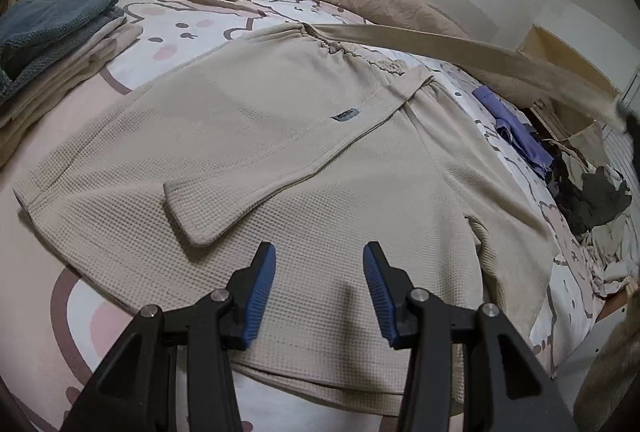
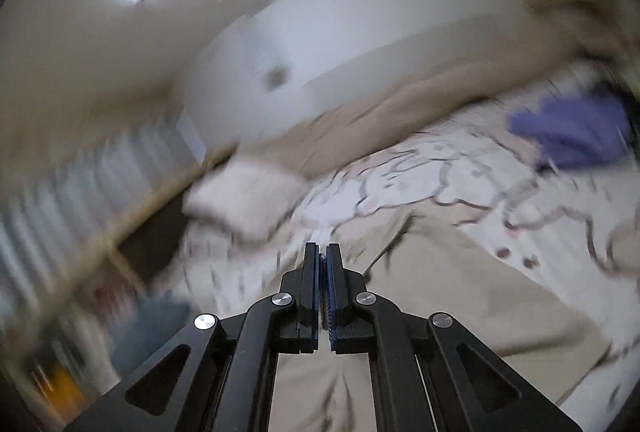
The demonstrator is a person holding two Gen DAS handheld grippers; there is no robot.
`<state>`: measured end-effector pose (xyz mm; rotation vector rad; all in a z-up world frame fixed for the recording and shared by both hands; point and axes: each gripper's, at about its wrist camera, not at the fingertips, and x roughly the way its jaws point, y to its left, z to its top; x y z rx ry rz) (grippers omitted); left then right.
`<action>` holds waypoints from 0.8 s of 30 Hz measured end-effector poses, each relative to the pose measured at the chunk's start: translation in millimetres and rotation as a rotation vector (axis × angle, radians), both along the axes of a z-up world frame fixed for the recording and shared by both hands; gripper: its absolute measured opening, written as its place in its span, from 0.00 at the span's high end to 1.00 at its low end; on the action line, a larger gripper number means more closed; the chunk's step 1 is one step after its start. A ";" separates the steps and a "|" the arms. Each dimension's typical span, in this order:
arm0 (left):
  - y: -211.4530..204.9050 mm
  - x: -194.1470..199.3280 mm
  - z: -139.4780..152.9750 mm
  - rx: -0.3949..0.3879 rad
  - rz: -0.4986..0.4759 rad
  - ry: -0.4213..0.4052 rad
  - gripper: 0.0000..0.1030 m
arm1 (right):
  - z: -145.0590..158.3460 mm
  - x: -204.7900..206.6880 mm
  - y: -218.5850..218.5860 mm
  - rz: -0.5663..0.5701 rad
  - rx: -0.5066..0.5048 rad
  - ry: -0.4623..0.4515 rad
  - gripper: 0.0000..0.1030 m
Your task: Fold clothes
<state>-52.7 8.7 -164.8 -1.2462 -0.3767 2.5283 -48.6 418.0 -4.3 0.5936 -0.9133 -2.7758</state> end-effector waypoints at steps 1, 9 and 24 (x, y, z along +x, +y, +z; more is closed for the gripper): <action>-0.3 0.3 0.3 0.000 0.001 0.001 0.56 | -6.9 -4.3 15.6 -0.030 -0.053 -0.041 0.97; -6.9 -1.8 3.0 -0.008 0.027 0.010 0.56 | -59.7 -9.3 50.7 -0.074 -0.221 -0.226 0.97; -31.3 -14.1 15.1 -0.056 0.112 0.022 0.56 | -192.1 -19.5 71.7 -0.080 -0.107 -0.563 0.97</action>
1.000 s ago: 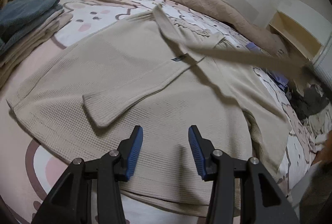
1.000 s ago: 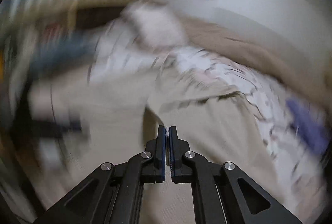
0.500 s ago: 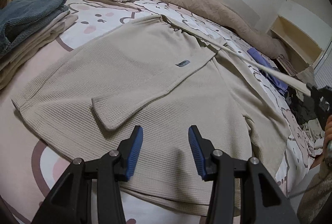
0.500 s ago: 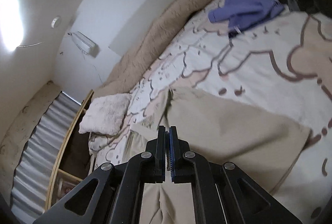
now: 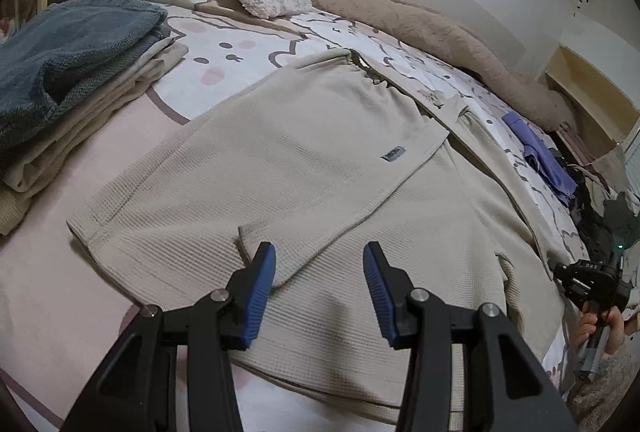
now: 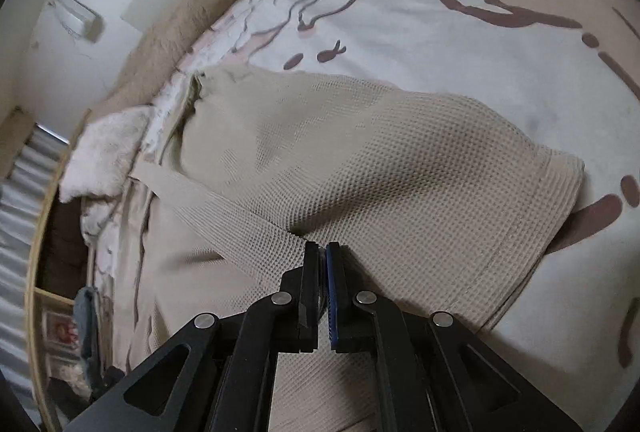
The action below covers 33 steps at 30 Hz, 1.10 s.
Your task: Fold clothes
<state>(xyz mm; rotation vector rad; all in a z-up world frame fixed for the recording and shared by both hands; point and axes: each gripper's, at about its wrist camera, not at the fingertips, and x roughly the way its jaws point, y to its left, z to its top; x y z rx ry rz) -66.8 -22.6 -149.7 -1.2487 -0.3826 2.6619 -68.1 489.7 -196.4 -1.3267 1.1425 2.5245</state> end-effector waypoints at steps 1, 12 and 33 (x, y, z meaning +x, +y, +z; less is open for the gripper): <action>1.6 -0.4 0.7 -0.005 -0.003 0.000 0.56 | 1.3 0.6 -0.3 0.001 0.004 -0.001 0.97; 55.7 1.3 21.5 -0.028 -0.151 0.041 0.56 | 44.9 40.0 4.6 0.007 0.125 0.067 0.16; 185.1 42.3 -13.3 0.107 -0.498 -0.286 0.50 | 20.8 75.8 87.6 -0.186 0.056 0.078 0.16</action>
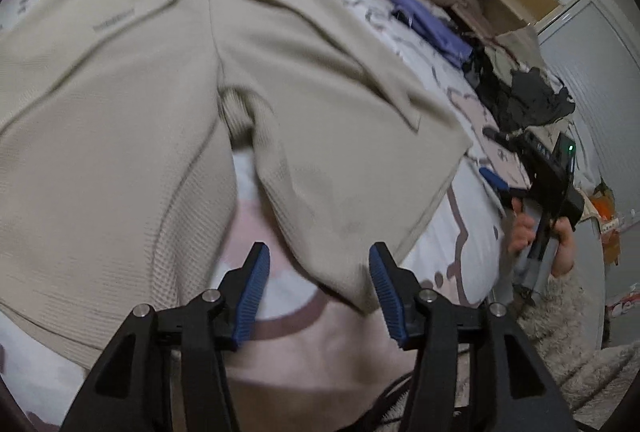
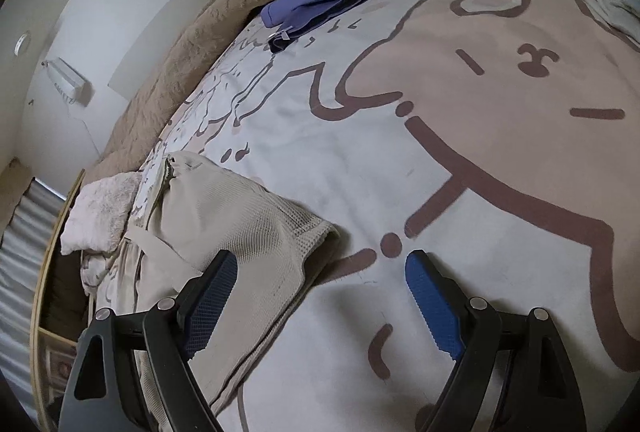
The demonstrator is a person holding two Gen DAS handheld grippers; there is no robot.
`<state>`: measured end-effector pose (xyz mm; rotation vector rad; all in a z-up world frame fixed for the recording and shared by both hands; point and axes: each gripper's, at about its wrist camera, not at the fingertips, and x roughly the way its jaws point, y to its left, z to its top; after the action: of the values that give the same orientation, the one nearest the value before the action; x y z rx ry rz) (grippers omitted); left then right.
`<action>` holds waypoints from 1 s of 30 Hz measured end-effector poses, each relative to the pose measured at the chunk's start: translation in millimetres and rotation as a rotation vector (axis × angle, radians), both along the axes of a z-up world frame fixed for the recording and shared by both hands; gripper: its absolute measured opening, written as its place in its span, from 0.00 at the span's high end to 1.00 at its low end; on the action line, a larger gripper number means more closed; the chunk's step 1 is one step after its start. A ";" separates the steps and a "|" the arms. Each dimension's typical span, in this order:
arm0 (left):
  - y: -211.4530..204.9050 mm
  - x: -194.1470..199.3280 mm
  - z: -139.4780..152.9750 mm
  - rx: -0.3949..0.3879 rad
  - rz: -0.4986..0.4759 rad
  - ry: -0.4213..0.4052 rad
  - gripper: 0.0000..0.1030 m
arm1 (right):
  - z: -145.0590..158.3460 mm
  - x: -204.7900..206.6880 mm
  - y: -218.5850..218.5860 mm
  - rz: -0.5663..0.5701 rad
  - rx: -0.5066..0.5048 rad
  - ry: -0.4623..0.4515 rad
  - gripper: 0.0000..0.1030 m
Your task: Fold clothes
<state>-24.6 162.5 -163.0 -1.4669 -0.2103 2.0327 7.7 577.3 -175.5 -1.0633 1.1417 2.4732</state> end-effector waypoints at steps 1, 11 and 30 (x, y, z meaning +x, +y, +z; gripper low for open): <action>2.2 0.6 -0.3 -0.005 0.001 -0.002 0.50 | -0.4 -1.9 -0.6 0.006 0.007 0.001 0.16; 12.2 2.6 -14.3 0.100 -0.042 -0.169 0.85 | -6.4 -24.4 -11.1 0.081 0.096 0.018 0.31; 12.7 28.2 8.0 -0.115 -0.174 0.026 0.89 | -10.0 -22.9 -33.3 0.192 0.194 -0.007 0.86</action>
<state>3.7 175.1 -155.0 -1.4733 0.0447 1.9490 -15.2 544.0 -185.6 -1.1713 0.8108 2.6579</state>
